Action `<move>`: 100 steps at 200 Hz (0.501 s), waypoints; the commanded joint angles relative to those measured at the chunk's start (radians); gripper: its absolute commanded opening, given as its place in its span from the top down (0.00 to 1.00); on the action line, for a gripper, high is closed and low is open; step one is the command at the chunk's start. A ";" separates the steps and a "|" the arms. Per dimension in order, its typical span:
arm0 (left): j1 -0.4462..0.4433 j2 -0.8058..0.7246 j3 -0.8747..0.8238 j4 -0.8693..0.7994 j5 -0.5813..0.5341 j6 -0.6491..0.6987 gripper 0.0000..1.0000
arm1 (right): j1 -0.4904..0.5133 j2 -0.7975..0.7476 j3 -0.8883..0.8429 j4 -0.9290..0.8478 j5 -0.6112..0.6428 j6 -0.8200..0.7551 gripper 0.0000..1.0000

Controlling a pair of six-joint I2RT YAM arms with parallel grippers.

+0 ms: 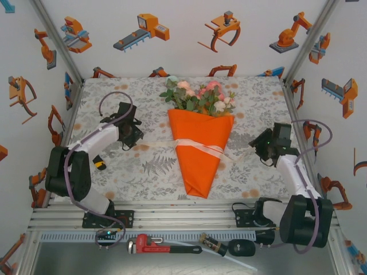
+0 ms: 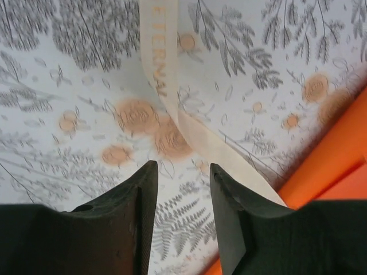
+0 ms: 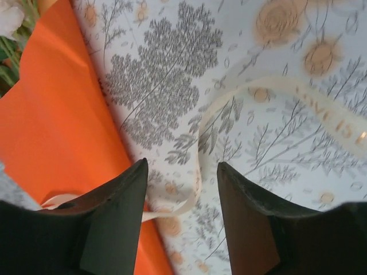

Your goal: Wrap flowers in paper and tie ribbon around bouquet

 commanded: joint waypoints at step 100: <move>-0.078 -0.049 -0.110 0.006 0.012 -0.520 0.47 | 0.208 0.265 -0.041 0.008 -0.056 0.625 0.42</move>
